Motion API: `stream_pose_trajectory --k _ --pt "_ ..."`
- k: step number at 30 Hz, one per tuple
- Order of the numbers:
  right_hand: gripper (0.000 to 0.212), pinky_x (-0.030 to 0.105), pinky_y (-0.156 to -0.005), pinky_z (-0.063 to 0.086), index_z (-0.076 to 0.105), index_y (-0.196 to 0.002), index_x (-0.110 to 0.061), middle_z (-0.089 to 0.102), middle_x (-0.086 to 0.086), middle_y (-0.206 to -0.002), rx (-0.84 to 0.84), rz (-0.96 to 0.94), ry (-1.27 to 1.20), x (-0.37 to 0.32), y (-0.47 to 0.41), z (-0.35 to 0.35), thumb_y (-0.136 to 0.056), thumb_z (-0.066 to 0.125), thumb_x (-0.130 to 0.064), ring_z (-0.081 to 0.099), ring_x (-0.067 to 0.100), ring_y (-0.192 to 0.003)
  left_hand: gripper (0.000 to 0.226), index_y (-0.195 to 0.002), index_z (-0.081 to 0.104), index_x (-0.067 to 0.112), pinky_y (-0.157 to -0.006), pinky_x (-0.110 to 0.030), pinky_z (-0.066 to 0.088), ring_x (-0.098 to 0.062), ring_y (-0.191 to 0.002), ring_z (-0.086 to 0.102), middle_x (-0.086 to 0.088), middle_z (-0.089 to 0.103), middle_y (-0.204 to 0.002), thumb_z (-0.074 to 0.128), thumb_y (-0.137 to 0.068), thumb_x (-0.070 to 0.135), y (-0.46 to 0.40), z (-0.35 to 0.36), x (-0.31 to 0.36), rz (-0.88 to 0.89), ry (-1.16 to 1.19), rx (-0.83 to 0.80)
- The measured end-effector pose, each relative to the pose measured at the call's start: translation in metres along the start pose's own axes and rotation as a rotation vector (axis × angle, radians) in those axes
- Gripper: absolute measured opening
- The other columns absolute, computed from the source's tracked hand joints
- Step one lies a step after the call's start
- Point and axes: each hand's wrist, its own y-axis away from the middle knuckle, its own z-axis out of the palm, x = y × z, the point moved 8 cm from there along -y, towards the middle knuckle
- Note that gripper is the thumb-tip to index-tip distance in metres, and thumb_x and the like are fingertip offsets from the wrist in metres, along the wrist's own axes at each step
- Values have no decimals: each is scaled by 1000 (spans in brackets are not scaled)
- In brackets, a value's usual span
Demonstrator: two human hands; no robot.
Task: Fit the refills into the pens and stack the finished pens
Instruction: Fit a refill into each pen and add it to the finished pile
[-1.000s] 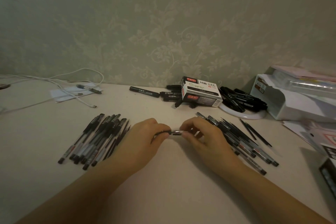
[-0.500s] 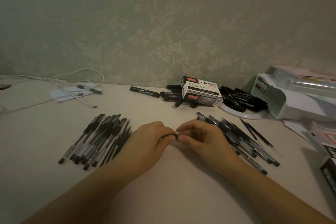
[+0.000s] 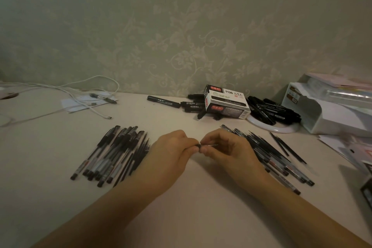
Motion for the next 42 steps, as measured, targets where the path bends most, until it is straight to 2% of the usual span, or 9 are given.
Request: stream_pose_trajectory --k 4,8,12,18,25,29,32,35,42 --pt "35 22 -83 54 57 -118 -33 68 -12 -103 98 -15 109 -3 -1 -6 -86 72 -32 66 6 -93 22 -109 70 17 -69 -21 40 -8 -75 49 4 50 -92 55 -95 26 -3 -24 -8 -87 -37 182" --pt "29 11 -76 48 56 -118 -32 66 -16 -99 177 12 160 0 -1 -14 -91 66 -30 62 -1 -91 19 -105 65 19 -69 -37 50 -17 -72 54 0 52 -92 52 -96 28 5 -69 -60 -392 -219 329" --pt "26 7 -75 46 57 -116 -34 65 -18 -98 143 33 202 2 -1 -11 -92 66 -30 60 -5 -92 15 -104 60 19 -69 -36 48 -21 -78 58 -4 61 -91 53 -95 28 25 -93 -115 -679 -317 295" --pt "19 7 -75 46 62 -111 -31 65 -19 -93 151 45 204 2 1 -11 -93 64 -25 59 -5 -93 15 -95 63 11 -72 -37 49 -27 -82 57 -12 63 -93 52 -92 20 37 -82 -141 -805 -387 126" --pt "15 10 -72 47 65 -106 -31 63 -19 -92 173 24 291 0 2 -11 -93 64 -24 58 -4 -90 22 -101 63 10 -76 -41 52 -29 -85 57 -12 58 -96 51 -94 27 35 -82 -135 -798 -415 112" --pt "16 9 -74 39 64 -108 -24 53 -19 -97 228 -45 679 -6 3 -22 -93 64 -18 51 -1 -86 20 -104 61 16 -76 -42 52 -24 -84 57 -5 54 -96 53 -94 31 21 -80 -95 -623 -380 225" --pt "26 23 -82 41 60 -118 -18 51 -6 -110 266 44 916 -3 3 -36 -93 62 -25 48 11 -97 16 -104 59 25 -71 -32 49 -12 -80 55 5 54 -93 53 -93 36 10 -54 -53 -413 -273 201" --pt "28 28 -87 45 53 -121 -19 49 -2 -114 254 181 1066 2 4 -44 -97 55 -34 47 14 -101 13 -100 58 31 -67 -23 46 -2 -72 48 13 48 -85 51 -93 40 9 -26 -23 -263 -199 142" --pt "25 28 -89 43 51 -124 -19 54 -1 -118 179 222 1121 7 2 -43 -101 48 -30 50 16 -106 12 -97 62 32 -61 -12 34 -2 -72 48 16 48 -84 51 -94 37 7 -4 -18 -184 -125 73"
